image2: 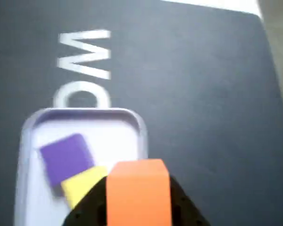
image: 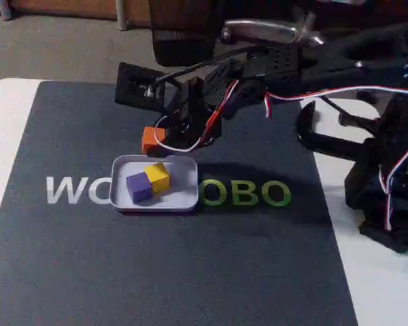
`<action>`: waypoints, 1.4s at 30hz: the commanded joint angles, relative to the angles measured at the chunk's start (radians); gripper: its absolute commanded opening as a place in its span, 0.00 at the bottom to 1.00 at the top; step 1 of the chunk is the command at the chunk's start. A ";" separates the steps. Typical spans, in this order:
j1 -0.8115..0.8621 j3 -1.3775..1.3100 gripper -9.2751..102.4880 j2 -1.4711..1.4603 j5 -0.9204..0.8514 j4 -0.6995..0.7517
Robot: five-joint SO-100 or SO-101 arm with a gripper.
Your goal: Move blocks one by one until all three blocks are in the tray.
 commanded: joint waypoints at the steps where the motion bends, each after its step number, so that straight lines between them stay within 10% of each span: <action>1: -0.018 -0.005 0.05 0.011 0.005 -0.015; 19: -0.020 -0.006 0.33 0.011 0.005 -0.035; 42: -0.133 0.331 0.32 0.503 0.072 -0.028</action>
